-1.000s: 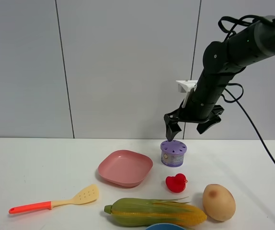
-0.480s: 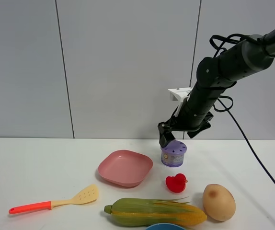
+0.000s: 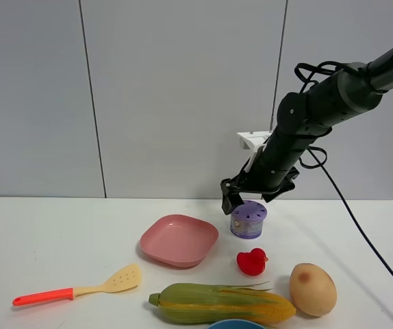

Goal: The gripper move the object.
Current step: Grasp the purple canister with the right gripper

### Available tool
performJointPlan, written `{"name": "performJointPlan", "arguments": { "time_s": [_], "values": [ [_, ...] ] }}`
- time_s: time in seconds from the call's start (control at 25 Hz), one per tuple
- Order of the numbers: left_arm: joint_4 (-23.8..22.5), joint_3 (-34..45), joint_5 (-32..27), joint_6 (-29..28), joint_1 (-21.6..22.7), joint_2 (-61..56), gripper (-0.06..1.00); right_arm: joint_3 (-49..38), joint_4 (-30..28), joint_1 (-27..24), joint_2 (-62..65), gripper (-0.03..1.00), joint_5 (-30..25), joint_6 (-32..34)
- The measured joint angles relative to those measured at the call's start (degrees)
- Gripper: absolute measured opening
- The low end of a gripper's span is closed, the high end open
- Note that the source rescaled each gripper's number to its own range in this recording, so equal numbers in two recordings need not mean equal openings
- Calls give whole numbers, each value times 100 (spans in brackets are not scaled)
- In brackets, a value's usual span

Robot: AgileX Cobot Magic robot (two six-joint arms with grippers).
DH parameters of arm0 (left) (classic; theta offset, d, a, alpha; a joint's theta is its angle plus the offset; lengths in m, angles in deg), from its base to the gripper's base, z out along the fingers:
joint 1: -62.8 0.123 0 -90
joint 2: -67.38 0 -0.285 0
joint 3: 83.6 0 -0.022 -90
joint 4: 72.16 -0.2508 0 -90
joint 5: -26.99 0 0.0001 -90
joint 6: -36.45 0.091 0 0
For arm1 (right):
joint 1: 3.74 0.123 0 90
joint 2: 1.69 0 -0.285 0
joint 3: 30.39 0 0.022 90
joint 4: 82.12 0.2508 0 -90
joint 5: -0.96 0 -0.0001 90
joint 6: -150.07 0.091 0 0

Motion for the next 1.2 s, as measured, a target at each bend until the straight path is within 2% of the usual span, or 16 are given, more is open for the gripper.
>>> {"name": "performJointPlan", "arguments": {
  "time_s": [1.2],
  "values": [
    [0, 0, 0, 0, 0, 0, 100, 2, 147, 46, -403, 100, 402, -156]
  ]
}}
